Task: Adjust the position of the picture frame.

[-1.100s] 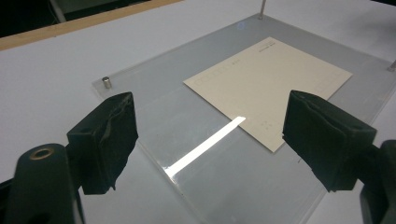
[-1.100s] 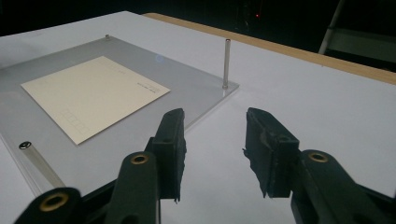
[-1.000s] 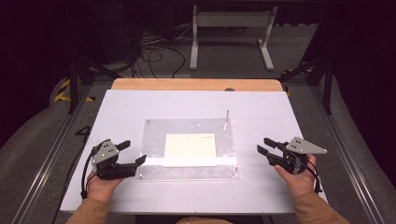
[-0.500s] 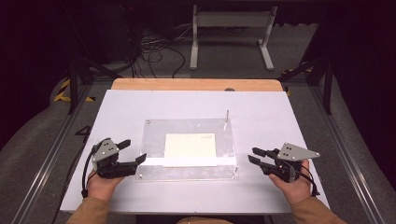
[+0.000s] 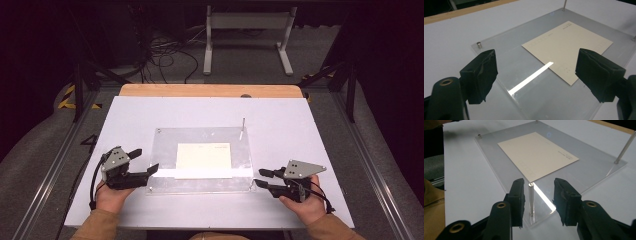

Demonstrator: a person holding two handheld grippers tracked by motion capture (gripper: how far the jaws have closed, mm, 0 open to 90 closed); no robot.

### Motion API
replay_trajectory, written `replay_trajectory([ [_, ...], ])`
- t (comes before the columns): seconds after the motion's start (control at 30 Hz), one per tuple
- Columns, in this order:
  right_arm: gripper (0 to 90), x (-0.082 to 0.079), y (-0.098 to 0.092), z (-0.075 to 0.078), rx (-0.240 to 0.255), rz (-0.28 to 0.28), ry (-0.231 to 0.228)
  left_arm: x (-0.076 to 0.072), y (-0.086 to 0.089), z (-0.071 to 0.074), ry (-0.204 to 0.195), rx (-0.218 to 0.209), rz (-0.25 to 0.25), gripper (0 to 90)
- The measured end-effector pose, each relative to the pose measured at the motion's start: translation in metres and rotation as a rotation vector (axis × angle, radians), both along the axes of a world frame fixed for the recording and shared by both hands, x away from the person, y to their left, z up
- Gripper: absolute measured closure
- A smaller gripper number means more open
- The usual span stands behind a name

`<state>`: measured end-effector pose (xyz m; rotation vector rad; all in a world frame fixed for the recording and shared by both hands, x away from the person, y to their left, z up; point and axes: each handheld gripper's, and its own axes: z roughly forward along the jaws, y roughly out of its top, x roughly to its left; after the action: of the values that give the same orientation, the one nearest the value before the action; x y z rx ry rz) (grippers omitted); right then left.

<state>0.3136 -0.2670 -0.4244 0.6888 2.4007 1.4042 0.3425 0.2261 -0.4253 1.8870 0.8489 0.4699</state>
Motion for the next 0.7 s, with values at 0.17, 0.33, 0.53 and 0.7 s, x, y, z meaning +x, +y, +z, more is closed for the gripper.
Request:
replay_trajectory([
  [0.17, 63.7, 0.002, 0.008, -0.006, -0.023, 0.026, 0.031, 0.0, 0.0, 0.0, 0.004, 0.001, 0.001, 18.0],
  [0.33, 67.3, 0.005, 0.014, -0.012, -0.049, 0.037, 0.063, 0.0, 0.001, 0.0, 0.005, 0.002, 0.003, 17.9],
  [0.53, 71.1, 0.009, 0.018, -0.018, -0.077, 0.029, 0.086, 0.0, 0.0, -0.001, 0.01, -0.001, 0.002, 17.8],
  [0.7, 79.2, 0.011, 0.02, -0.02, -0.097, 0.038, 0.096, 0.0, 0.0, -0.002, 0.014, 0.003, 0.002, 17.8],
])
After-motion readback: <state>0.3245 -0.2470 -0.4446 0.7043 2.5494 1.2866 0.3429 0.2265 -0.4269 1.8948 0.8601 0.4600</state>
